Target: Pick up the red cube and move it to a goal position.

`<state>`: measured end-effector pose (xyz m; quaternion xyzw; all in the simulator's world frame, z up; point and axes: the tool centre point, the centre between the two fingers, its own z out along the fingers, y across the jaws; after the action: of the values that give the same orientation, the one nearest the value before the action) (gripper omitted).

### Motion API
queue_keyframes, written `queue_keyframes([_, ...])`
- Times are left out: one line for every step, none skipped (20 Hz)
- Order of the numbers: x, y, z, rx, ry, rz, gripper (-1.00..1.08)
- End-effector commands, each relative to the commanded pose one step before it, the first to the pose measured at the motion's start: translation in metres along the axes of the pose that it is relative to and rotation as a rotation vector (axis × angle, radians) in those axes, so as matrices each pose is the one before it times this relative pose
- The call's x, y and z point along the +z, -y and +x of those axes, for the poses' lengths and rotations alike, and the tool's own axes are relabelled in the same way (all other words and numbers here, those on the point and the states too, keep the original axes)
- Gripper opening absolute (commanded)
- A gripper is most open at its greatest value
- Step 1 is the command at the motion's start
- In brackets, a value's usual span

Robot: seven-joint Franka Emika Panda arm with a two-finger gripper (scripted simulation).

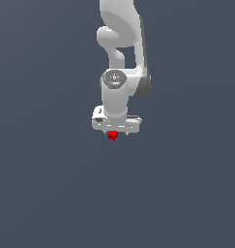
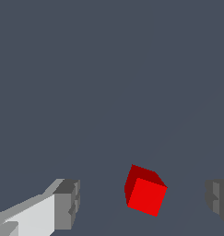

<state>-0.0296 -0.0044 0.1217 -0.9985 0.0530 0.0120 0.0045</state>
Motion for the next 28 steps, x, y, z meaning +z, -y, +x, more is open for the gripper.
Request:
queue_keyframes([0.01496,-0.00538,-0.00811,0.04916,-0.00340,-0.00099,1.00])
queue_keyframes([0.00680,-0.00243,-0.00356,0.02254,-0.00183,-0.00039,1.00])
queue_keyframes([0.00721,-0.00257,-0.00375,0.02386,-0.00194,-0.00042,1.00])
queue_keyframes([0.00737,-0.00261,-0.00382,0.02433,-0.00198,-0.00043,1.00])
queue_keyframes([0.00701,-0.00248,-0.00361,0.02312,-0.00188,-0.00042,1.00])
queue_keyframes([0.00662,-0.00231,-0.00339,0.02174,-0.00177,-0.00040,1.00])
queue_keyframes([0.00622,-0.00215,-0.00315,0.02037,-0.00166,-0.00037,1.00])
queue_keyframes([0.00583,-0.00198,-0.00292,0.01898,-0.00154,-0.00032,1.00])
queue_keyframes([0.00544,-0.00182,-0.00270,0.01763,-0.00142,-0.00028,1.00])
queue_keyframes([0.00505,-0.00167,-0.00249,0.01630,-0.00131,-0.00025,1.00])
queue_keyframes([0.00465,-0.00151,-0.00228,0.01495,-0.00120,-0.00022,1.00])
queue_keyframes([0.00425,-0.00137,-0.00207,0.01363,-0.00109,-0.00019,1.00])
queue_keyframes([0.00385,-0.00121,-0.00186,0.01227,-0.00097,-0.00015,1.00])
queue_keyframes([0.00345,-0.00106,-0.00164,0.01095,-0.00085,-0.00010,1.00])
queue_keyframes([0.00306,-0.00089,-0.00143,0.00959,-0.00073,-0.00005,1.00])
queue_keyframes([0.00266,-0.00073,-0.00122,0.00826,-0.00060,0.00001,1.00])
queue_keyframes([0.00227,-0.00056,-0.00102,0.00692,-0.00048,0.00006,1.00])
queue_keyframes([0.00187,-0.00043,-0.00081,0.00564,-0.00036,0.00011,1.00])
queue_keyframes([0.00147,-0.00027,-0.00062,0.00430,-0.00025,0.00014,1.00])
queue_keyframes([0.00106,-0.00015,-0.00044,0.00300,-0.00015,0.00013,1.00])
queue_keyframes([0.00063,-0.00010,-0.00024,0.00182,-0.00008,0.00010,1.00])
queue_keyframes([0.00020,-0.00008,-0.00006,0.00069,-0.00003,0.00004,1.00])
queue_keyframes([0.00000,0.00000,0.00000,0.00000,0.00000,0.00000,-1.00])
queue_keyframes([0.00000,0.00000,0.00000,0.00000,0.00000,0.00000,-1.00])
queue_keyframes([0.00000,0.00000,0.00000,0.00000,0.00000,0.00000,-1.00])
queue_keyframes([0.00000,0.00000,0.00000,0.00000,0.00000,0.00000,-1.00])
queue_keyframes([0.00000,0.00000,0.00000,0.00000,0.00000,0.00000,-1.00])
queue_keyframes([0.00000,0.00000,0.00000,0.00000,0.00000,0.00000,-1.00])
